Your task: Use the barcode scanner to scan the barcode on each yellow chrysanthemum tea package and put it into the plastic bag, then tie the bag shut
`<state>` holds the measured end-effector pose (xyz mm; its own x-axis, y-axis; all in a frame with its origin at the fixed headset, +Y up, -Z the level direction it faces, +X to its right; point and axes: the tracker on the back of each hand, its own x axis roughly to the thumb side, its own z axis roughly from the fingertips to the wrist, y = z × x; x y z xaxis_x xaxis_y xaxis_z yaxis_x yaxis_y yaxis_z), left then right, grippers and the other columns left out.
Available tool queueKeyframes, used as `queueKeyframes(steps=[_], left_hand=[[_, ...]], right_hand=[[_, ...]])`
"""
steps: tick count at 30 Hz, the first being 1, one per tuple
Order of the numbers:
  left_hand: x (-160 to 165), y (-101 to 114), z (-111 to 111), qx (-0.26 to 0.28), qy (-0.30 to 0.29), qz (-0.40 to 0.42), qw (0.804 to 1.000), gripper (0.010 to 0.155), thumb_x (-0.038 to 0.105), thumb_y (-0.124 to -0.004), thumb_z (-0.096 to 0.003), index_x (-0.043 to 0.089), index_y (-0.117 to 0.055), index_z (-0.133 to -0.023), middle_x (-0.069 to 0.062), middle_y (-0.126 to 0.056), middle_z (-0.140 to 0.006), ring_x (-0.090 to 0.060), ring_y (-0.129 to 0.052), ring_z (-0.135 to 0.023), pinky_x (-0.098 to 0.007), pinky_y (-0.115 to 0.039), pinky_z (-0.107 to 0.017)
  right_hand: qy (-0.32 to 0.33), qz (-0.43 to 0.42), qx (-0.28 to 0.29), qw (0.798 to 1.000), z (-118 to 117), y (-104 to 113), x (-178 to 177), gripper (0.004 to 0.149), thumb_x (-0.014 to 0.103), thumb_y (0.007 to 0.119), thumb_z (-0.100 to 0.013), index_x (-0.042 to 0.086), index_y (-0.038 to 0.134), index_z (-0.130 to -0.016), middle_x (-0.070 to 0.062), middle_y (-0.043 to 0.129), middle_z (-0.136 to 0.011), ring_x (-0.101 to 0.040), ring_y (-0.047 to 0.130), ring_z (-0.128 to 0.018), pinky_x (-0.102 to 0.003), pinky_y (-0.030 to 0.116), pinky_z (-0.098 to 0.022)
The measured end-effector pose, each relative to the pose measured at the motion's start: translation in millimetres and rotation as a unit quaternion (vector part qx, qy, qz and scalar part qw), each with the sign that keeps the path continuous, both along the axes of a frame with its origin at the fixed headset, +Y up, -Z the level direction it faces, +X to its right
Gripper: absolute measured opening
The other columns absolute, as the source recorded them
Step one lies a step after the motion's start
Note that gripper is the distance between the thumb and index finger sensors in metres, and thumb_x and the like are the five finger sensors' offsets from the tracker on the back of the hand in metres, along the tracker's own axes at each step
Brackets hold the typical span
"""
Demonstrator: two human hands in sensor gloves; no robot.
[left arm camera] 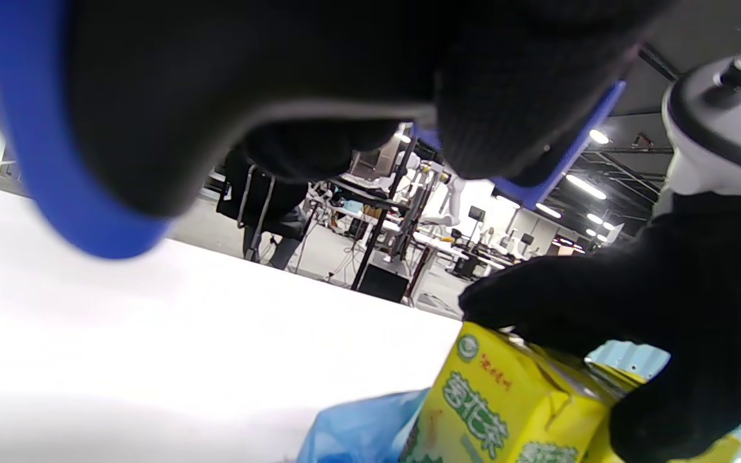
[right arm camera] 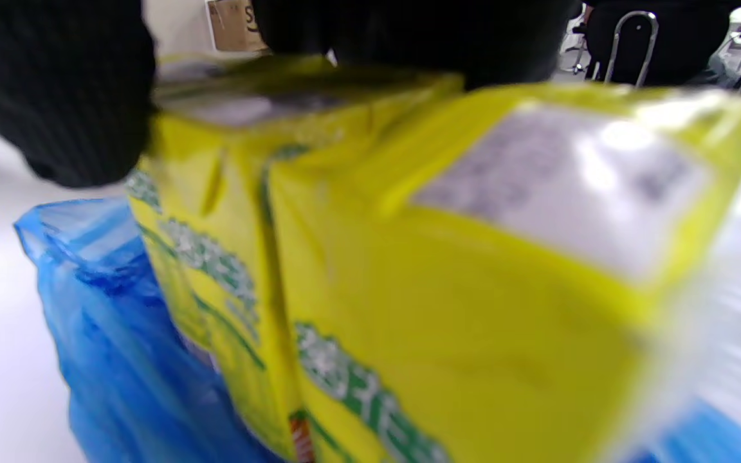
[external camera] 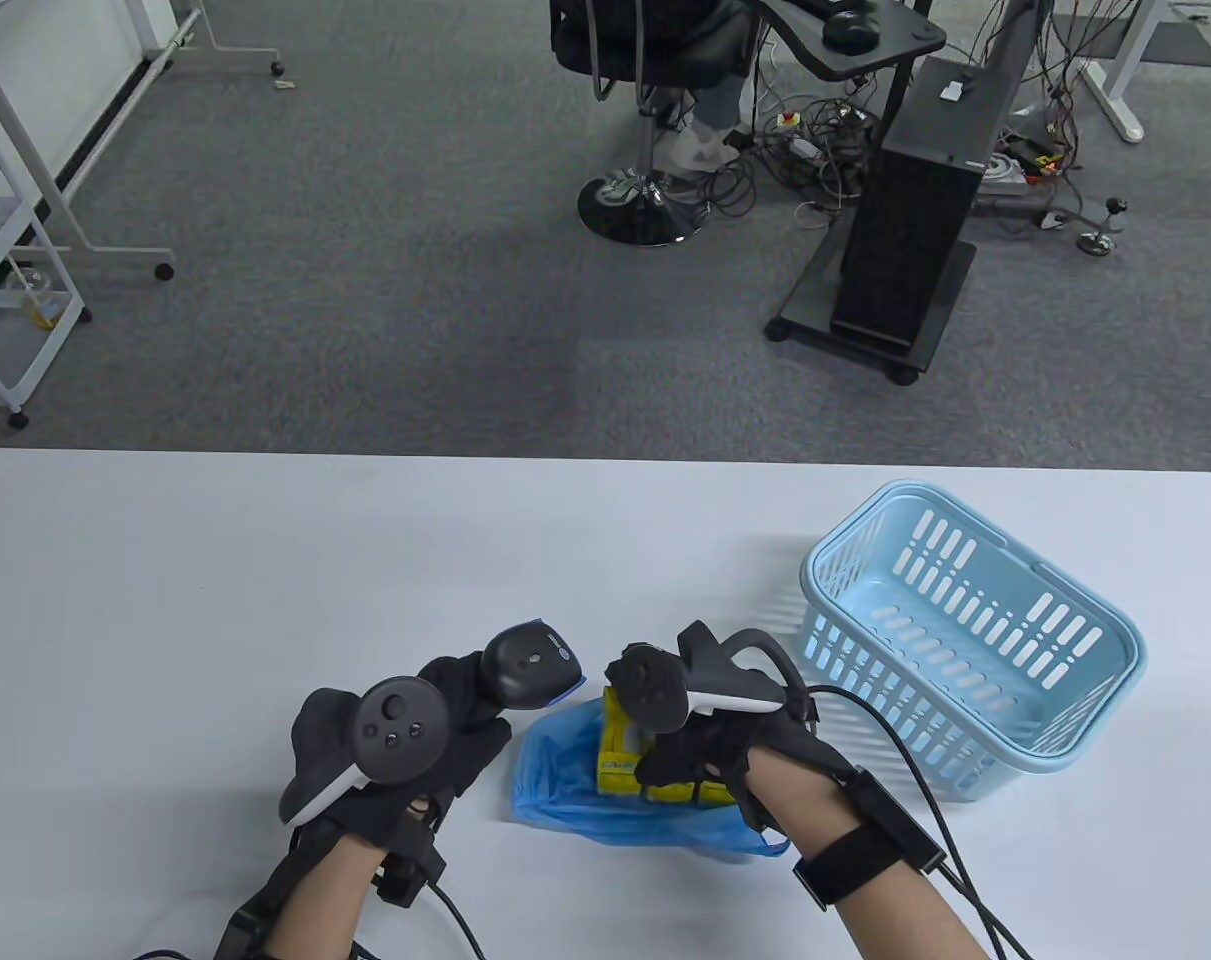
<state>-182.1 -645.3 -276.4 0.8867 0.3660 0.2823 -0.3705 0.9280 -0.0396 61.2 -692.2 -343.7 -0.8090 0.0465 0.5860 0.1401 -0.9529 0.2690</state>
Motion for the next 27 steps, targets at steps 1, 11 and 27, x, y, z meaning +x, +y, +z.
queueKeyframes(steps=[1,11,27], left_hand=[[0,0,0,-0.001,-0.001,-0.003,1.0,0.06,0.045,-0.09,-0.0473,0.022,-0.072,-0.1,-0.006,-0.087,-0.088,-0.021,-0.1,-0.065,-0.044,-0.084,-0.05],[1,-2,-1,-0.001,0.005,-0.015,1.0,0.061,0.052,-0.091,-0.0461,0.028,-0.076,-0.1,-0.009,-0.082,-0.094,-0.025,-0.096,-0.072,-0.048,-0.081,-0.054],[-42,-66,-26,-0.045,0.141,-0.001,0.989,0.069,0.057,-0.089,-0.0425,0.016,-0.079,-0.097,-0.006,-0.094,-0.076,-0.019,-0.106,-0.053,-0.039,-0.09,-0.04]], right_hand=[[-0.001,-0.001,0.002,1.0,0,0,0,0.099,0.047,0.091,-0.027,0.009,0.046,-0.106,-0.019,0.044,-0.108,-0.032,0.08,-0.091,-0.052,0.072,-0.065],[-0.06,-0.076,0.076,0.992,13,64,51,0.102,0.059,0.081,-0.029,0.011,0.042,-0.11,-0.018,0.039,-0.111,-0.039,0.06,-0.102,-0.063,0.057,-0.071],[-0.162,-0.13,0.082,0.975,58,48,126,0.102,0.065,0.072,-0.033,0.012,0.037,-0.113,-0.018,0.032,-0.114,-0.045,0.041,-0.106,-0.068,0.044,-0.072]])
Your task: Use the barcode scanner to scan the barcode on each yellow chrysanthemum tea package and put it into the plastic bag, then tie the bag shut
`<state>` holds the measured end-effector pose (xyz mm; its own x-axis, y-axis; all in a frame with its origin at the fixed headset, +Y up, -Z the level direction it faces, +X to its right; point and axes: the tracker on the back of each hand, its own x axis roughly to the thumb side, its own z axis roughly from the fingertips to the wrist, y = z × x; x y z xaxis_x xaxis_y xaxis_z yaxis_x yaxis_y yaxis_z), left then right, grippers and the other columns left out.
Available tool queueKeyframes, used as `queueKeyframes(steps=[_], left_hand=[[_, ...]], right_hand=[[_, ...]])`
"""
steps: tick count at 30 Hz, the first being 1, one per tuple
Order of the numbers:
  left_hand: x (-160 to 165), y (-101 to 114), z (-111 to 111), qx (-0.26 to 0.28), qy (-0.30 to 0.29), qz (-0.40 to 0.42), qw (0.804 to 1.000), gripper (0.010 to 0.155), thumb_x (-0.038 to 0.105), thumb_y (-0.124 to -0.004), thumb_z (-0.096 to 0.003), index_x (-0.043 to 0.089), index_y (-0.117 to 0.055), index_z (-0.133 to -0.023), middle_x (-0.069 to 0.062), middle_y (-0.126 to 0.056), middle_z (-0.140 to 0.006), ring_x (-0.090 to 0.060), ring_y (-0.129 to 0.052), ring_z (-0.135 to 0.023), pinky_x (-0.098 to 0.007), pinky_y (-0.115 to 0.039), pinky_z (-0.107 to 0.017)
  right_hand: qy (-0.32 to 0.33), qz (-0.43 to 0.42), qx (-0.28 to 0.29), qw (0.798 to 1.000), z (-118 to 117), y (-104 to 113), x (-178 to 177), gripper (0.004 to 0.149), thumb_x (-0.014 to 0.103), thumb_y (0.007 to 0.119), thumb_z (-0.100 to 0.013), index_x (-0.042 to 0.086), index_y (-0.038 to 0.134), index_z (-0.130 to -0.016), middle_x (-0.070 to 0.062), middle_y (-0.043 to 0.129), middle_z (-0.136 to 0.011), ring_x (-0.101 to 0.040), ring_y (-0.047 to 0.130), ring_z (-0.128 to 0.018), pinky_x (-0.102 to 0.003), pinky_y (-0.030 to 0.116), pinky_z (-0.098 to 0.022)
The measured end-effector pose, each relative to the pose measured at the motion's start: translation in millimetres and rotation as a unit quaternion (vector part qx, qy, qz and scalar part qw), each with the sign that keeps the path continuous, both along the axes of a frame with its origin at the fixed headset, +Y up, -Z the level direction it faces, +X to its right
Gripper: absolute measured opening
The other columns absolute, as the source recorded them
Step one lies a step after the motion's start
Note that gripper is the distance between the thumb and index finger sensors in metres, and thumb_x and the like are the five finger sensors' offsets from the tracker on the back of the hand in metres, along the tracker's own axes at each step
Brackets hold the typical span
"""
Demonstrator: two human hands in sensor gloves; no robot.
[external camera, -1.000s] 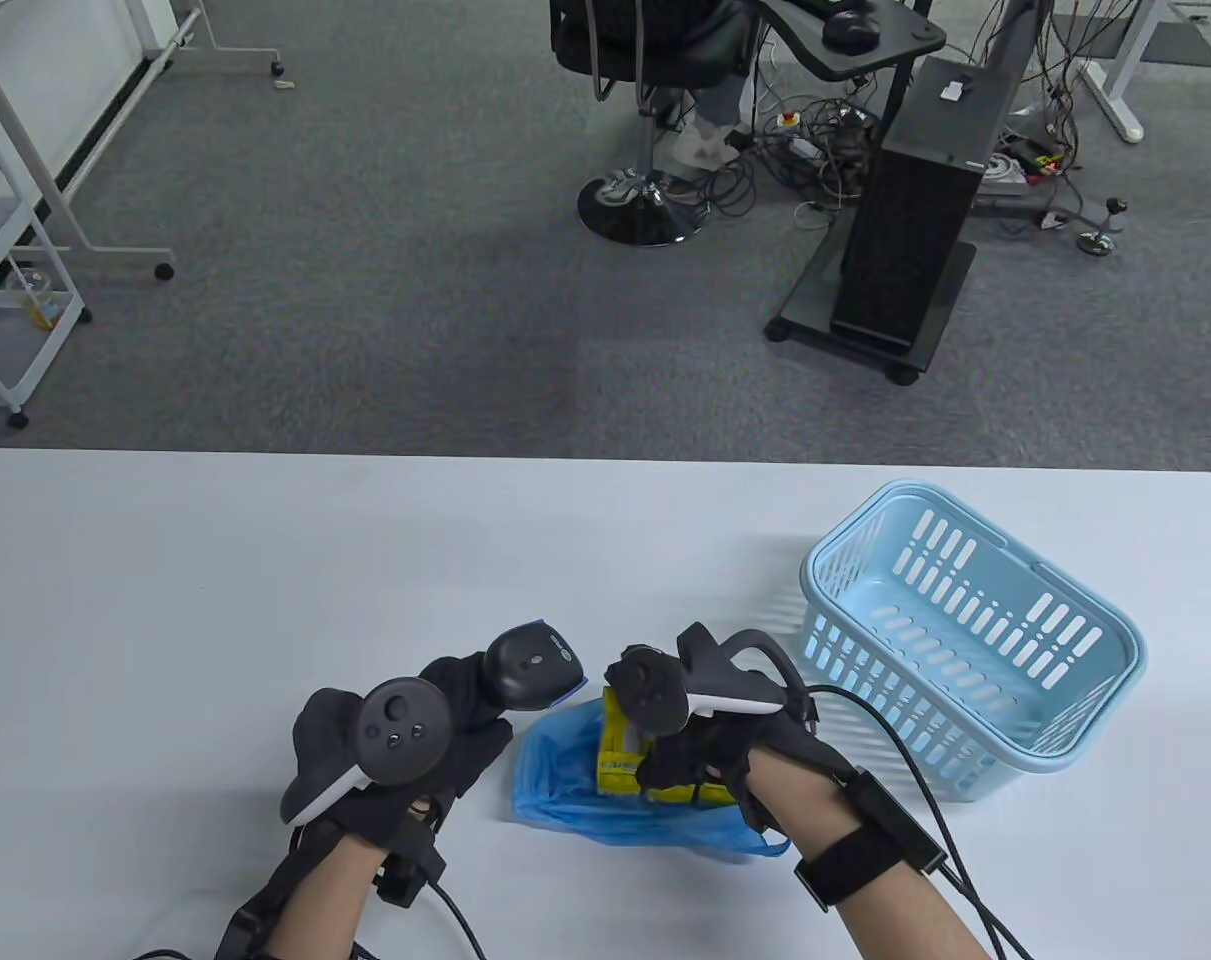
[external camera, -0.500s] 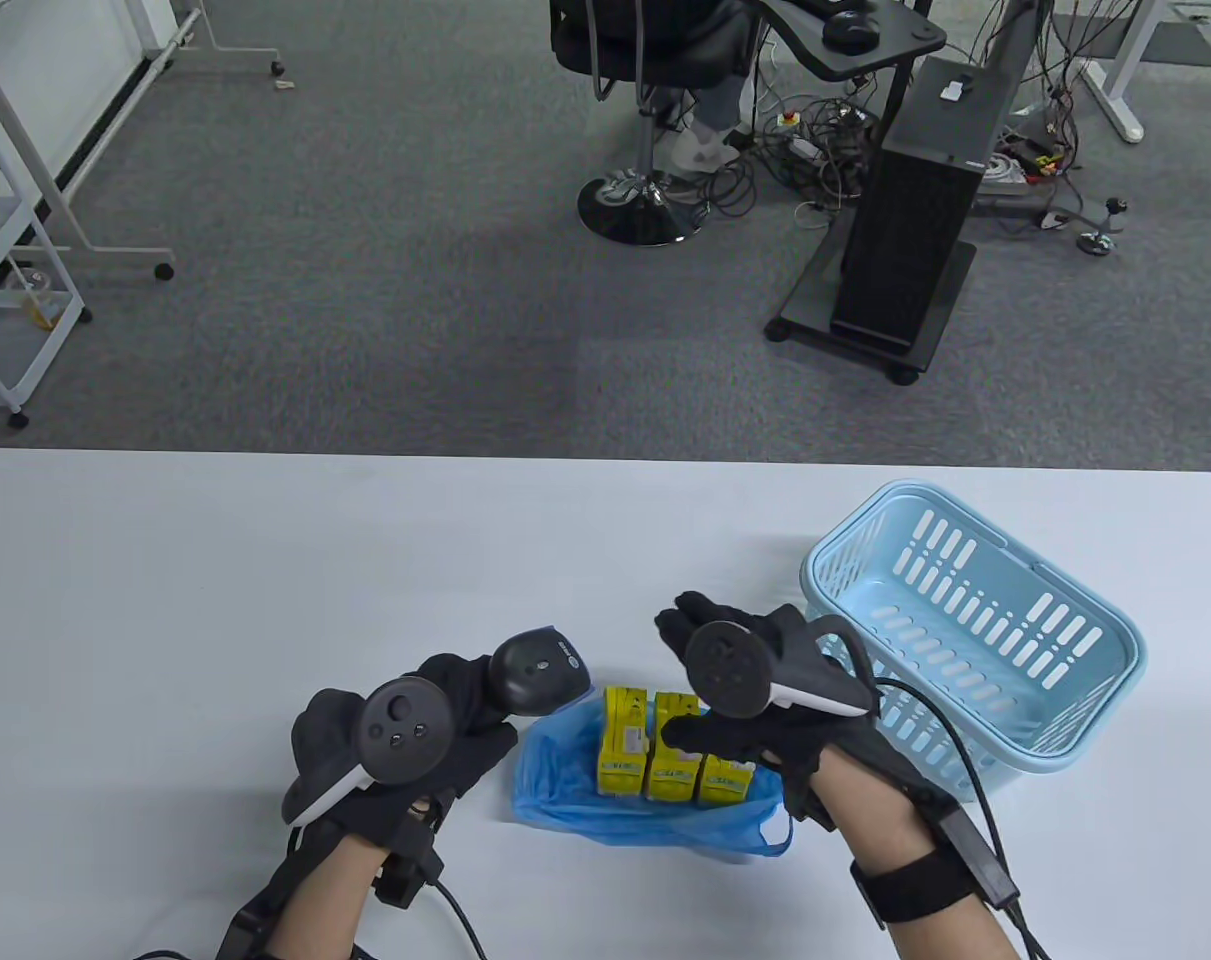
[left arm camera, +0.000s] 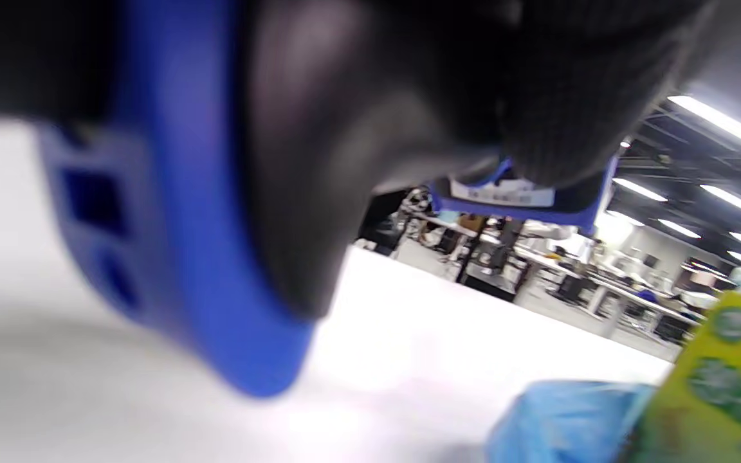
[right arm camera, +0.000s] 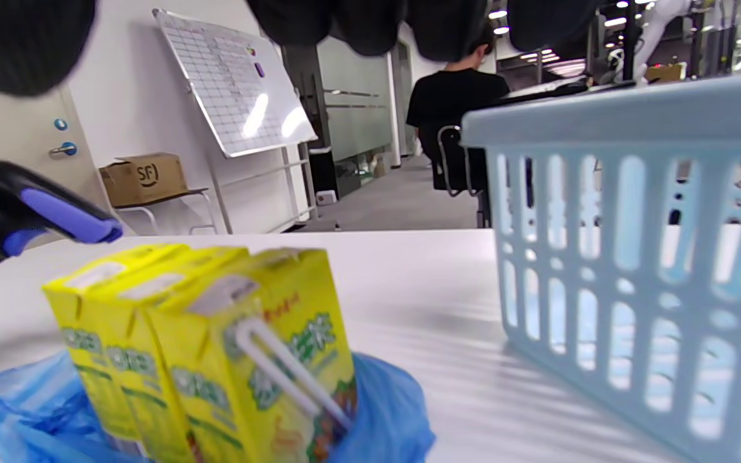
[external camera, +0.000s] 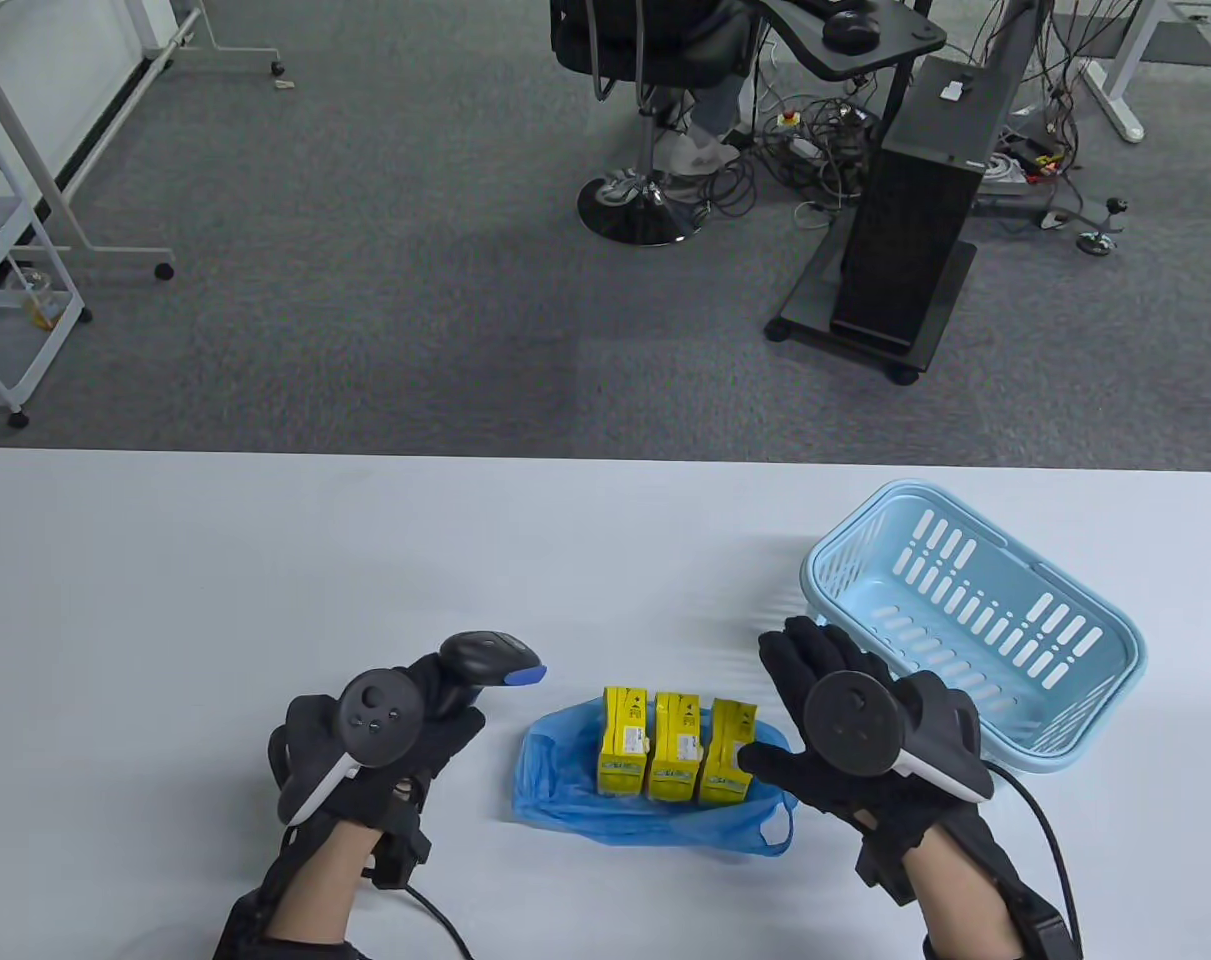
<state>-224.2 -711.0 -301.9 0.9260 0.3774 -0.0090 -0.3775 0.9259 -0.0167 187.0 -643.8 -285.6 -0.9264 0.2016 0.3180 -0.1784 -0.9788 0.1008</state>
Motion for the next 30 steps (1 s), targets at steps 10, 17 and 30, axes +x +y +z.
queueKeyframes(steps=[10,17,30], left_hand=[[-28,-45,-1,-0.069,0.075,0.02,0.995,0.071,0.055,-0.088,-0.0439,0.013,-0.076,-0.099,-0.008,-0.096,-0.078,-0.021,-0.107,-0.055,-0.039,-0.09,-0.04],[-30,-50,0,-0.065,0.099,0.004,0.993,0.072,0.055,-0.083,-0.0464,0.01,-0.073,-0.101,-0.01,-0.095,-0.082,-0.023,-0.107,-0.059,-0.041,-0.089,-0.042],[-29,-35,5,-0.055,0.147,-0.116,0.981,0.073,0.055,-0.079,-0.0481,0.011,-0.067,-0.106,-0.016,-0.088,-0.092,-0.031,-0.104,-0.068,-0.047,-0.086,-0.047]], right_hand=[[-0.023,0.042,-0.01,0.999,0,-10,-4,0.104,0.069,0.068,-0.033,0.012,0.036,-0.113,-0.019,0.031,-0.114,-0.046,0.039,-0.106,-0.068,0.042,-0.072],[-0.021,0.067,-0.015,0.997,-2,-20,-9,0.104,0.07,0.067,-0.032,0.014,0.035,-0.113,-0.018,0.029,-0.115,-0.046,0.035,-0.106,-0.071,0.036,-0.071],[-0.023,0.077,-0.032,0.996,-5,-30,-10,0.101,0.071,0.061,-0.034,0.017,0.028,-0.113,-0.017,0.023,-0.115,-0.046,0.027,-0.106,-0.072,0.03,-0.07]])
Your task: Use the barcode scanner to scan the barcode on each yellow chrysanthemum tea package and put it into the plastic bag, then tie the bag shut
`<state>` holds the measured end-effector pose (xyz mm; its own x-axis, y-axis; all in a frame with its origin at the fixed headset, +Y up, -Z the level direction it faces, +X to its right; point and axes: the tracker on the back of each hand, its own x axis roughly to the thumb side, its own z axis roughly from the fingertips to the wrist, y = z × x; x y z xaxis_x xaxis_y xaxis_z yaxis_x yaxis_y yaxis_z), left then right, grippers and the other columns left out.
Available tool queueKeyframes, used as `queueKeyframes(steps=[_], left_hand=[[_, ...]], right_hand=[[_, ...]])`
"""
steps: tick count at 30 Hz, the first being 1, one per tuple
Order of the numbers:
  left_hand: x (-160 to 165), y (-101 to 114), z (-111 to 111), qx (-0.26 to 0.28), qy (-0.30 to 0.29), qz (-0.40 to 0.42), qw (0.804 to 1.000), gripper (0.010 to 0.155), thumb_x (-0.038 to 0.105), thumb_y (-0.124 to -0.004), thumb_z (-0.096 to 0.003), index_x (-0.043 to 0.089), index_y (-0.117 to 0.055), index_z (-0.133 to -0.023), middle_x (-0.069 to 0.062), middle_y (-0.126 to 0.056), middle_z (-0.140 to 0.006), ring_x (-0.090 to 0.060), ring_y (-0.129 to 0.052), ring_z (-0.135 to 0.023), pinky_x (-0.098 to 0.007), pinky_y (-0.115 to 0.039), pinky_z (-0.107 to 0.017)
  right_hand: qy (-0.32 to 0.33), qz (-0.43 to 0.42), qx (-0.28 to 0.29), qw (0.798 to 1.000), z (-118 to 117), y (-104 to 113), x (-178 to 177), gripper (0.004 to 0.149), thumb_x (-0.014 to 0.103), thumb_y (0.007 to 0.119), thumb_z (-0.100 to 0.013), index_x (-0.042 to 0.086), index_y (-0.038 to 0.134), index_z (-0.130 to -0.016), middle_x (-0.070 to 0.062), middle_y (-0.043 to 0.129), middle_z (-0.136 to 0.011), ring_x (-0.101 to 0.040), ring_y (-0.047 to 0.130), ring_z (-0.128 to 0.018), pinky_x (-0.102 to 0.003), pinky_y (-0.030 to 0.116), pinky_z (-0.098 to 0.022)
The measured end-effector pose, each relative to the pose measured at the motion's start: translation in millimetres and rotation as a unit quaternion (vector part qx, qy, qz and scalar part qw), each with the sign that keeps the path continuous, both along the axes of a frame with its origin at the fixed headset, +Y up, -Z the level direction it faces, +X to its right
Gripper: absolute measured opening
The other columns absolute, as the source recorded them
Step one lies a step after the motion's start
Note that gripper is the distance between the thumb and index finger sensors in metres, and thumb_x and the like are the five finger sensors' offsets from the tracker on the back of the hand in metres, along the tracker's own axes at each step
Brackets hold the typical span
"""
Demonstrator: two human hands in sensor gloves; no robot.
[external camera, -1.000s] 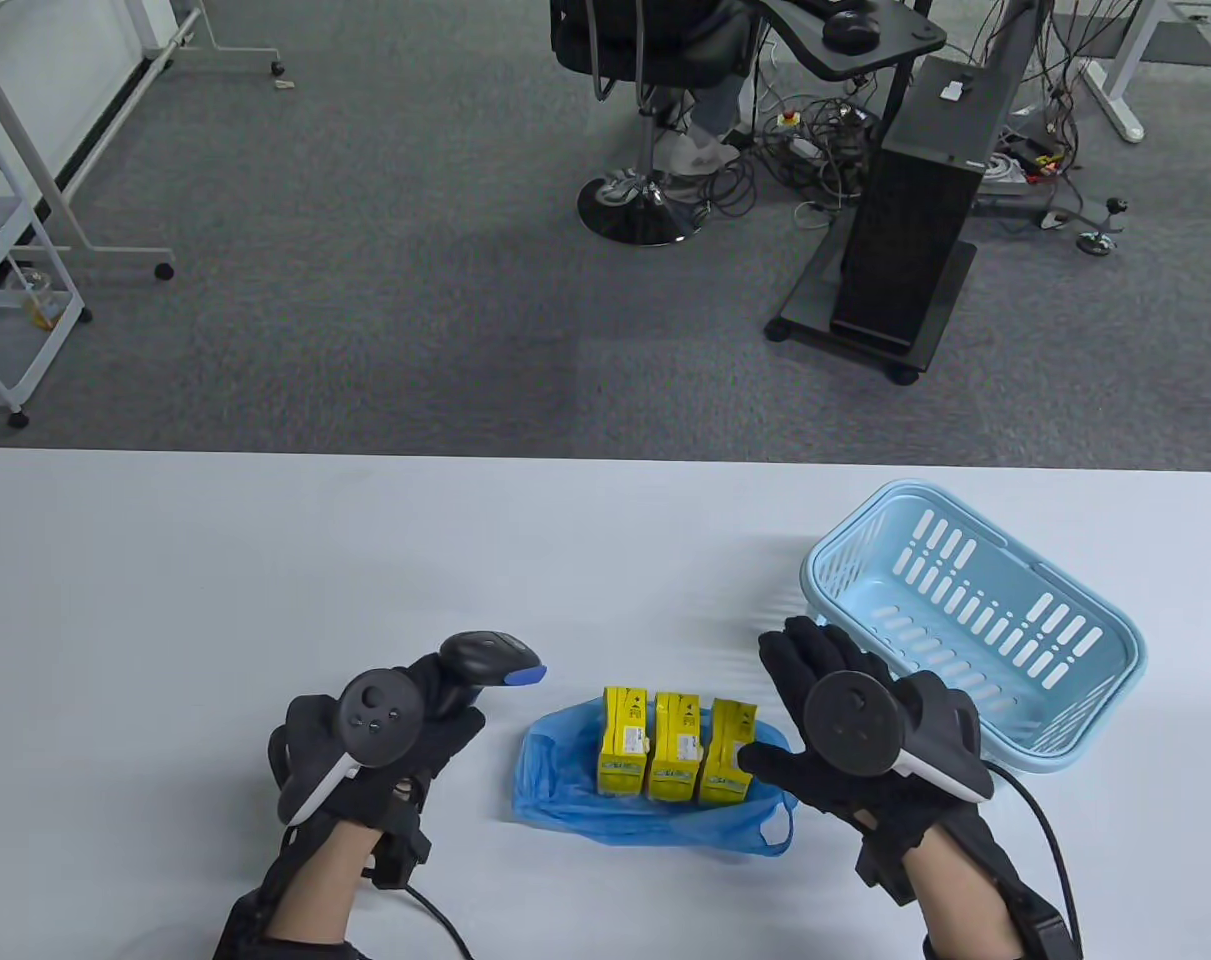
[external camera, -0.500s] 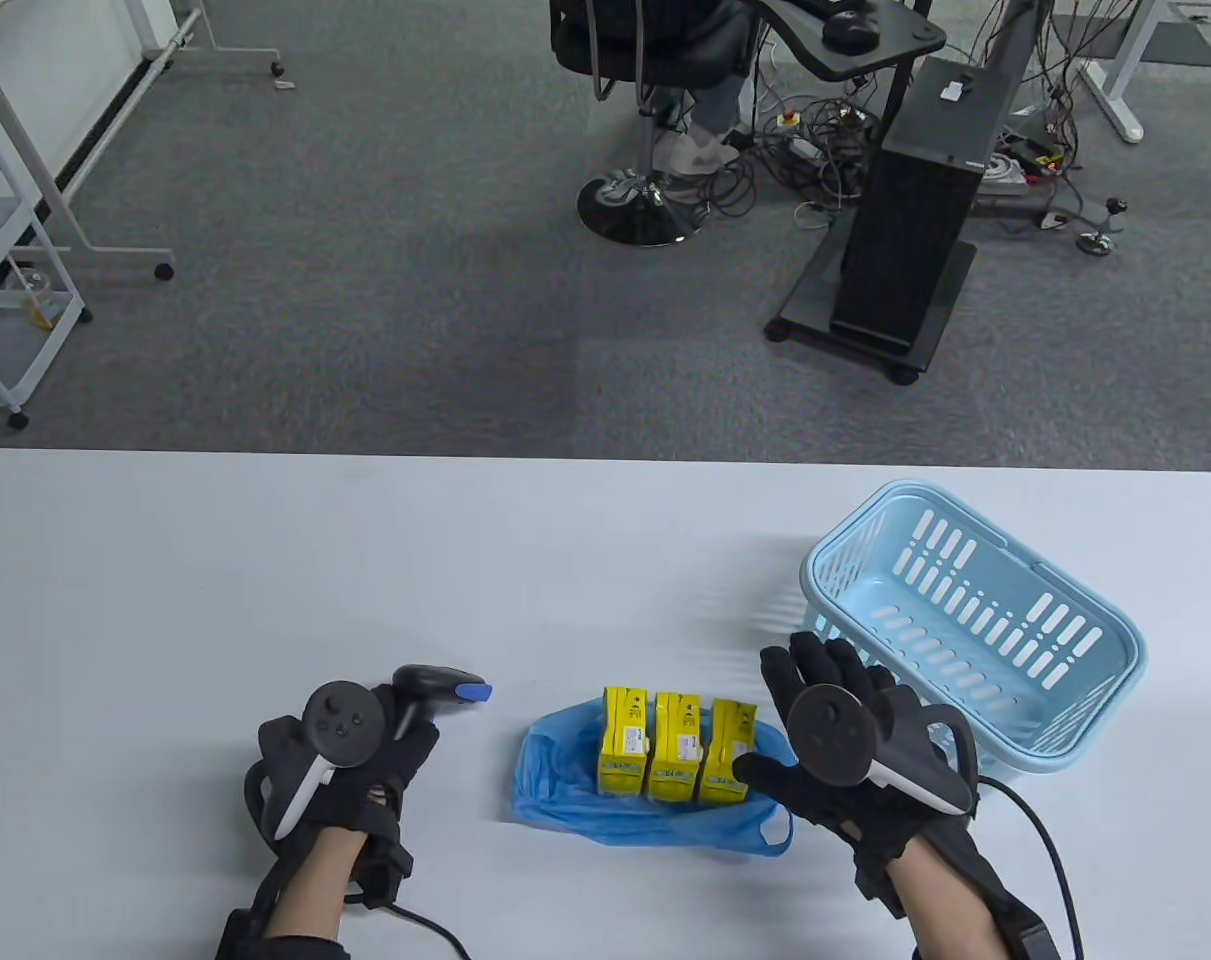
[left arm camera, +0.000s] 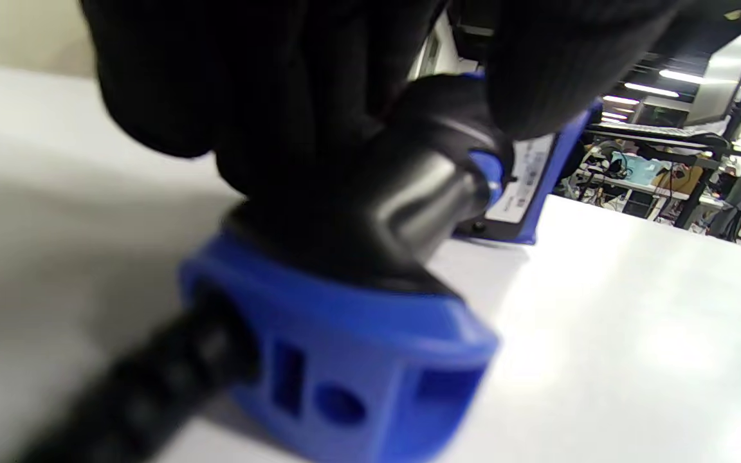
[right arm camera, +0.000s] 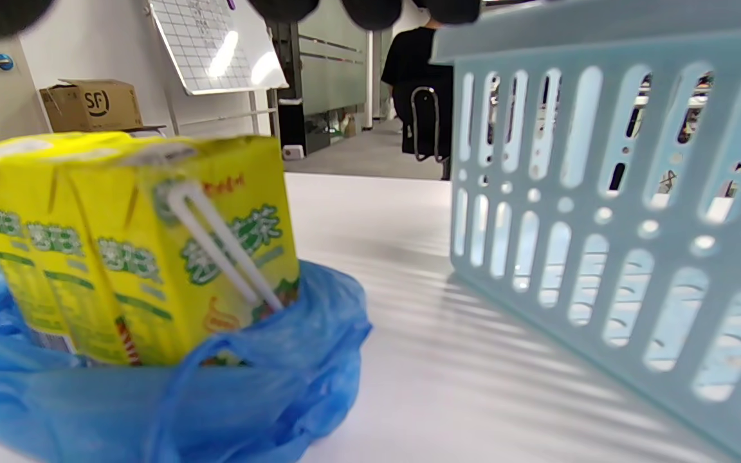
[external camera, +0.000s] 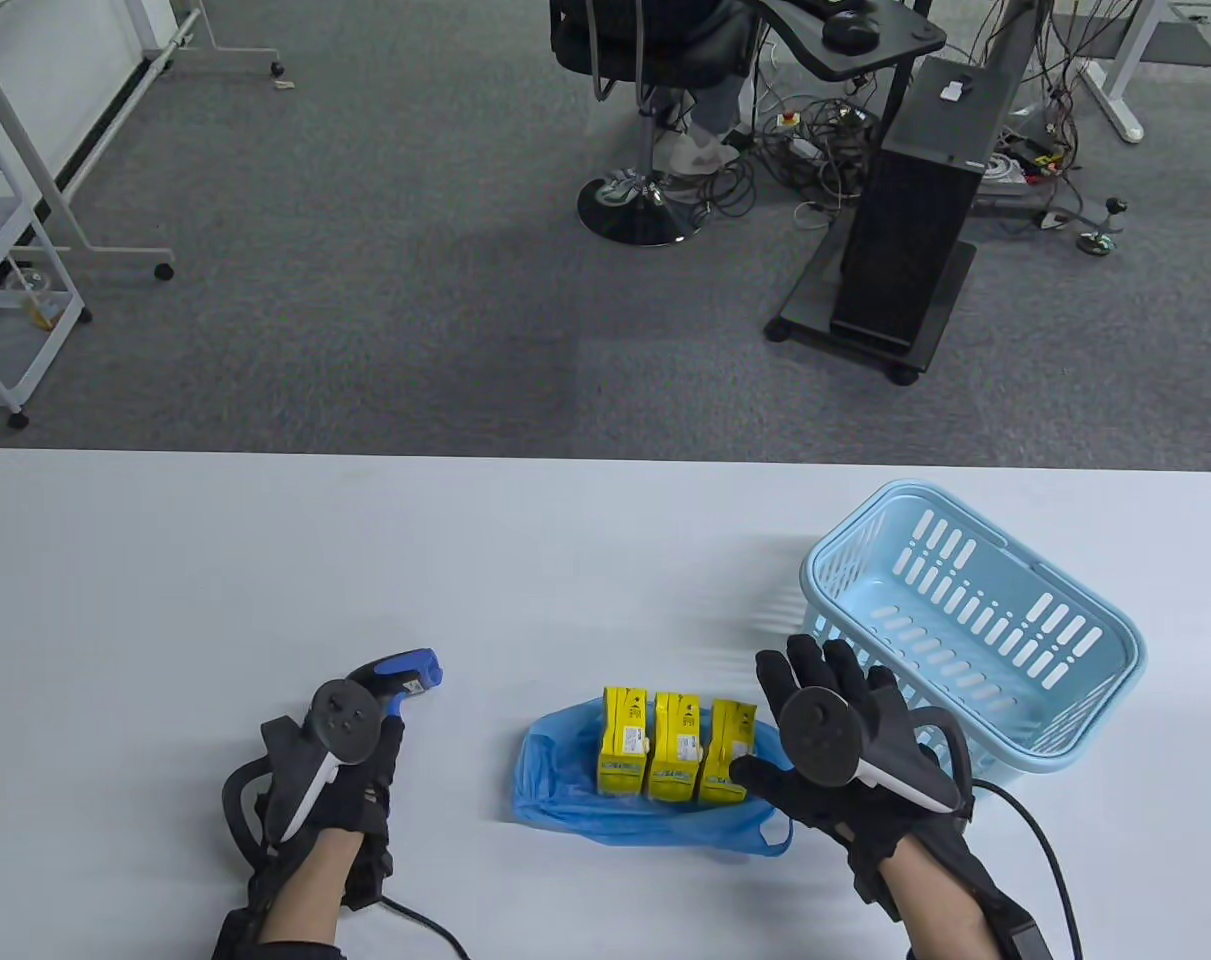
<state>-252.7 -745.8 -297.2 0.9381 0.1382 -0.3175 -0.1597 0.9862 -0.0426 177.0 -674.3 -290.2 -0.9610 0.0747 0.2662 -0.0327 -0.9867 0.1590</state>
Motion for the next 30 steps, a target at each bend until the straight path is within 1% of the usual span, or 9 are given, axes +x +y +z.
queueKeyframes(steps=[3,8,12,16,17,19,21,27,30], left_hand=[[16,17,3,0.018,-0.022,-0.069,0.997,0.075,0.057,-0.078,-0.0475,0.014,-0.066,-0.107,-0.015,-0.086,-0.094,-0.032,-0.102,-0.071,-0.048,-0.085,-0.049],[42,47,10,0.066,-0.09,-0.095,0.989,0.078,0.06,-0.078,-0.0467,0.017,-0.062,-0.11,-0.016,-0.079,-0.102,-0.037,-0.094,-0.083,-0.053,-0.079,-0.057],[65,75,18,0.09,-0.169,-0.085,0.978,0.083,0.062,-0.076,-0.0471,0.023,-0.05,-0.115,-0.016,-0.062,-0.114,-0.043,-0.067,-0.106,-0.066,-0.054,-0.071],[90,97,20,0.111,-0.222,-0.116,0.962,0.085,0.065,-0.076,-0.0456,0.027,-0.047,-0.116,-0.015,-0.054,-0.119,-0.045,-0.054,-0.112,-0.071,-0.042,-0.074],[95,100,20,0.102,-0.237,-0.123,0.958,0.091,0.07,-0.075,-0.043,0.027,-0.046,-0.118,-0.014,-0.049,-0.122,-0.048,-0.045,-0.115,-0.074,-0.031,-0.073],[102,100,20,0.083,-0.265,-0.117,0.953,0.095,0.076,-0.072,-0.0403,0.031,-0.042,-0.119,-0.015,-0.04,-0.126,-0.051,-0.03,-0.116,-0.076,-0.014,-0.067],[108,94,19,0.079,-0.287,-0.12,0.947,0.098,0.08,-0.069,-0.0395,0.033,-0.038,-0.12,-0.017,-0.031,-0.127,-0.053,-0.019,-0.114,-0.076,-0.01,-0.064],[117,61,11,0.011,-0.311,-0.127,0.942,0.103,0.085,-0.065,-0.0396,0.03,-0.034,-0.121,-0.022,-0.02,-0.125,-0.058,-0.01,-0.108,-0.08,-0.014,-0.06],[111,51,10,0.0,-0.31,-0.121,0.943,0.102,0.084,-0.066,-0.0397,0.029,-0.036,-0.121,-0.022,-0.023,-0.124,-0.058,-0.019,-0.11,-0.082,-0.033,-0.066]], right_hand=[[0.001,0.003,-0.008,1.0,0,-2,-1,0.101,0.072,0.059,-0.034,0.018,0.026,-0.113,-0.017,0.019,-0.115,-0.046,0.023,-0.106,-0.073,0.026,-0.069],[-0.001,0.009,-0.005,1.0,1,-1,-1,0.102,0.073,0.059,-0.033,0.02,0.025,-0.113,-0.015,0.018,-0.115,-0.046,0.022,-0.107,-0.074,0.025,-0.069],[-0.005,0.016,0.001,1.0,1,0,1,0.101,0.073,0.06,-0.034,0.022,0.025,-0.113,-0.014,0.017,-0.115,-0.046,0.02,-0.107,-0.075,0.024,-0.068],[-0.01,0.022,0.004,1.0,3,0,3,0.101,0.073,0.06,-0.033,0.022,0.024,-0.113,-0.014,0.017,-0.115,-0.046,0.02,-0.107,-0.075,0.024,-0.068],[-0.01,0.023,0.003,1.0,4,-2,3,0.101,0.073,0.061,-0.033,0.022,0.024,-0.113,-0.014,0.017,-0.115,-0.046,0.02,-0.107,-0.075,0.024,-0.068],[-0.007,0.03,-0.006,1.0,6,-8,2,0.101,0.073,0.061,-0.033,0.022,0.024,-0.113,-0.014,0.017,-0.115,-0.046,0.021,-0.106,-0.075,0.025,-0.068],[-0.005,0.042,-0.02,0.999,9,-14,1,0.102,0.072,0.062,-0.033,0.021,0.023,-0.112,-0.014,0.016,-0.115,-0.045,0.018,-0.106,-0.074,0.023,-0.069],[-0.008,0.034,-0.022,0.999,17,-28,9,0.102,0.071,0.063,-0.033,0.019,0.024,-0.112,-0.015,0.017,-0.114,-0.045,0.021,-0.106,-0.073,0.026,-0.069],[-0.009,0.038,-0.02,0.999,16,-32,8,0.102,0.07,0.064,-0.034,0.018,0.024,-0.111,-0.015,0.018,-0.114,-0.045,0.023,-0.106,-0.072,0.028,-0.07]])
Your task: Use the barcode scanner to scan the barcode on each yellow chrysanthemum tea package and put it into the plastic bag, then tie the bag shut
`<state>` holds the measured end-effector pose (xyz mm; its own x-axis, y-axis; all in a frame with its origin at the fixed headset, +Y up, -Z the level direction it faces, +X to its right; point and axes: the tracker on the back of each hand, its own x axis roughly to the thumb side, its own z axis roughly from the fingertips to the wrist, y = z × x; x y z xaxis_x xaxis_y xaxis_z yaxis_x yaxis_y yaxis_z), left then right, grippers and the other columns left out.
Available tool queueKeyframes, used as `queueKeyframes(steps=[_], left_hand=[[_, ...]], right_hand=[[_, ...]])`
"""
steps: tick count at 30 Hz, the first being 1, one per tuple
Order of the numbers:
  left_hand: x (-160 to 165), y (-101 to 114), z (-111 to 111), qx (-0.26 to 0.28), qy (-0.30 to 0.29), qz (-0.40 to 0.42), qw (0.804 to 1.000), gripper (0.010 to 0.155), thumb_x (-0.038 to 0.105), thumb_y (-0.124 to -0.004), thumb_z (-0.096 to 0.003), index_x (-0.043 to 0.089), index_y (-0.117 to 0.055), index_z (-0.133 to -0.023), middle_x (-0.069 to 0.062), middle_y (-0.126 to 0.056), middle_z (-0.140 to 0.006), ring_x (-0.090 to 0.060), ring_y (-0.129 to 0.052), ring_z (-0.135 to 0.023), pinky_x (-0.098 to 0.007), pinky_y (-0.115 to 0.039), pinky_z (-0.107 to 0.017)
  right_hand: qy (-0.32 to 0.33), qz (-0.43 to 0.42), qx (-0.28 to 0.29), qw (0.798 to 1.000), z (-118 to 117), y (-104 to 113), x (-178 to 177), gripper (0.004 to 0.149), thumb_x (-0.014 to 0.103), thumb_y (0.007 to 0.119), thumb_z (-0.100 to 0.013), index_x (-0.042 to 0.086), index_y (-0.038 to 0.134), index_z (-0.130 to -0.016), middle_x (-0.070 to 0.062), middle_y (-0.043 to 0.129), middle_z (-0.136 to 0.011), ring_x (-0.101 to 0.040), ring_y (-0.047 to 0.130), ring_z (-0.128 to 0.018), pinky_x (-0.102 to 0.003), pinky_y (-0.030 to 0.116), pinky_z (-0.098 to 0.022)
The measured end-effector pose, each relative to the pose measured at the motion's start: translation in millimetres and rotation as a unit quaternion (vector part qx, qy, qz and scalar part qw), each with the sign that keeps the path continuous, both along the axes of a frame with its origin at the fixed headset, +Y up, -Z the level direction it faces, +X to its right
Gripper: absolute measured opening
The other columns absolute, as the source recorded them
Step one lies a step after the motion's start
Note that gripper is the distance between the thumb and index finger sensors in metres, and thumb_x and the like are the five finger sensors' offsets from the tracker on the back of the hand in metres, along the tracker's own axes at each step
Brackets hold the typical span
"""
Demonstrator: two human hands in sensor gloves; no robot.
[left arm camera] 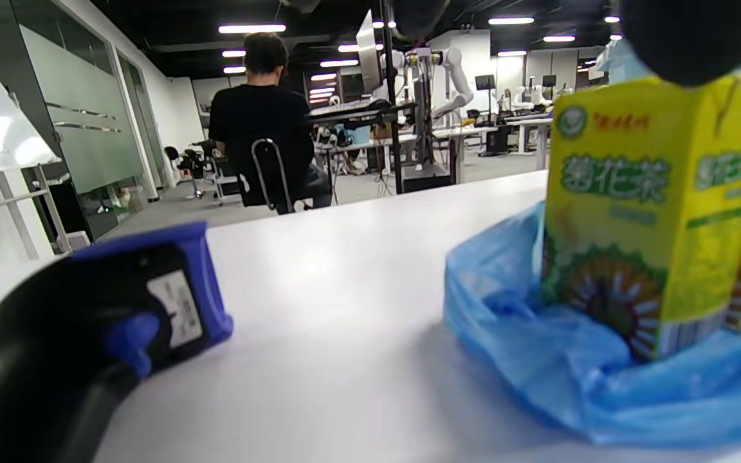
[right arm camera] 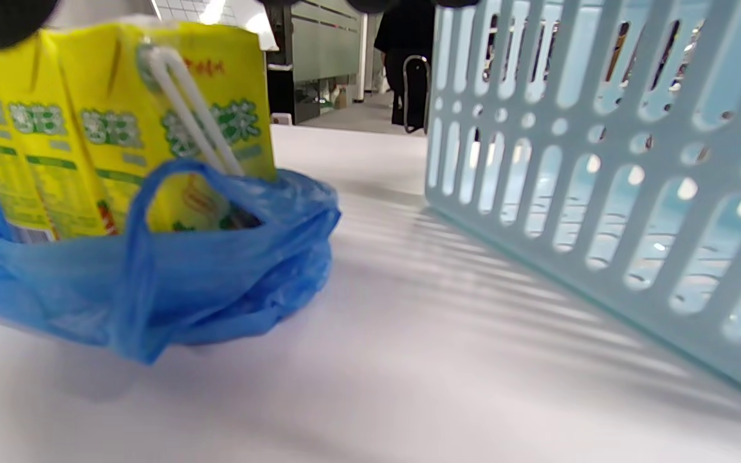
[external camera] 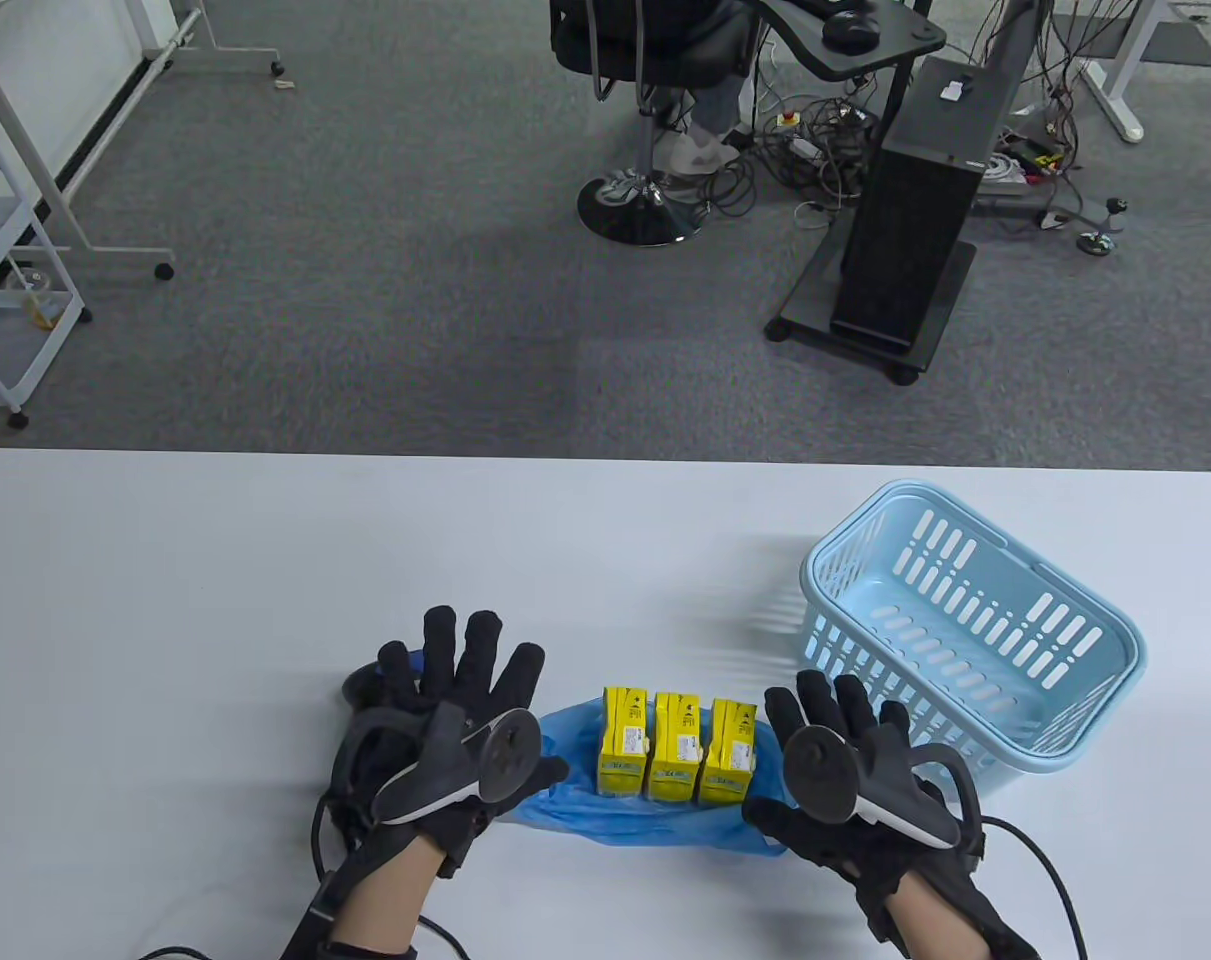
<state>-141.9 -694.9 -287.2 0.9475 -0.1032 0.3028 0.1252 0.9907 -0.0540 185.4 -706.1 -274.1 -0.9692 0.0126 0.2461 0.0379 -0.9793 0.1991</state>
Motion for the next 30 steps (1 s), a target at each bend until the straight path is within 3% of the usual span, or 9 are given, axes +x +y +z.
queueKeyframes(steps=[3,7,9,14,17,20,26,30], left_hand=[[-5,-7,0,0.002,-0.002,0.015,1.0,0.103,0.084,-0.067,-0.0392,0.03,-0.032,-0.12,-0.019,-0.023,-0.124,-0.056,-0.041,-0.112,-0.078,-0.053,-0.066],[-6,-12,1,-0.018,-0.004,0.007,1.0,0.105,0.083,-0.069,-0.0389,0.025,-0.036,-0.12,-0.021,-0.034,-0.123,-0.053,-0.059,-0.109,-0.073,-0.063,-0.064],[-6,-12,1,-0.025,-0.007,0.014,1.0,0.103,0.083,-0.07,-0.0386,0.021,-0.048,-0.118,-0.02,-0.05,-0.12,-0.048,-0.068,-0.105,-0.069,-0.068,-0.063],[8,-20,3,-0.034,-0.028,0.03,0.999,0.084,0.081,-0.073,-0.0396,0.02,-0.082,-0.096,-0.014,-0.078,-0.107,-0.042,-0.084,-0.096,-0.058,-0.079,-0.057],[20,-27,5,-0.023,-0.048,-0.011,0.999,0.068,0.071,-0.08,-0.0419,0.023,-0.085,-0.089,-0.011,-0.078,-0.107,-0.038,-0.082,-0.097,-0.057,-0.077,-0.059],[27,-37,4,-0.067,-0.055,-0.03,0.996,0.078,0.066,-0.083,-0.0427,0.025,-0.067,-0.106,-0.017,-0.057,-0.117,-0.044,-0.068,-0.105,-0.063,-0.072,-0.062],[27,-59,-1,-0.086,-0.042,-0.048,0.994,0.075,0.066,-0.082,-0.043,0.023,-0.074,-0.103,-0.02,-0.051,-0.118,-0.047,-0.062,-0.106,-0.065,-0.068,-0.063],[28,-77,-5,-0.148,-0.024,-0.046,0.988,0.079,0.067,-0.08,-0.0441,0.019,-0.071,-0.106,-0.022,-0.047,-0.118,-0.05,-0.058,-0.107,-0.068,-0.067,-0.062]], right_hand=[[-0.001,0.002,0.0,1.0,-2,-4,-1,0.101,0.068,0.067,-0.033,0.018,0.025,-0.111,-0.015,0.019,-0.113,-0.045,0.023,-0.106,-0.072,0.029,-0.07],[-0.005,0.013,0.007,1.0,-3,-9,0,0.1,0.066,0.069,-0.034,0.015,0.029,-0.11,-0.016,0.024,-0.113,-0.045,0.028,-0.105,-0.071,0.033,-0.07],[-0.01,0.018,0.006,1.0,-4,-10,1,0.098,0.065,0.069,-0.034,0.012,0.035,-0.11,-0.018,0.03,-0.112,-0.044,0.034,-0.105,-0.069,0.038,-0.071],[-0.042,0.012,0.008,0.999,-8,-14,8,0.088,0.063,0.07,-0.033,0.01,0.056,-0.102,-0.019,0.052,-0.106,-0.042,0.06,-0.098,-0.06,0.054,-0.07],[-0.056,0.033,-0.018,0.998,-11,-18,13,0.081,0.064,0.07,-0.033,0.013,0.065,-0.096,-0.017,0.06,-0.103,-0.04,0.067,-0.095,-0.059,0.058,-0.069],[-0.065,0.06,-0.11,0.99,-12,-33,15,0.08,0.065,0.07,-0.035,0.012,0.068,-0.095,-0.018,0.059,-0.104,-0.041,0.065,-0.096,-0.061,0.056,-0.07],[-0.068,0.071,-0.156,0.983,-17,-49,23,0.085,0.068,0.069,-0.031,0.01,0.071,-0.094,-0.018,0.059,-0.104,-0.042,0.064,-0.097,-0.061,0.055,-0.07],[-0.066,0.03,-0.171,0.983,-17,-54,21,0.089,0.071,0.065,-0.03,0.007,0.076,-0.092,-0.018,0.059,-0.105,-0.043,0.063,-0.097,-0.062,0.054,-0.07]])
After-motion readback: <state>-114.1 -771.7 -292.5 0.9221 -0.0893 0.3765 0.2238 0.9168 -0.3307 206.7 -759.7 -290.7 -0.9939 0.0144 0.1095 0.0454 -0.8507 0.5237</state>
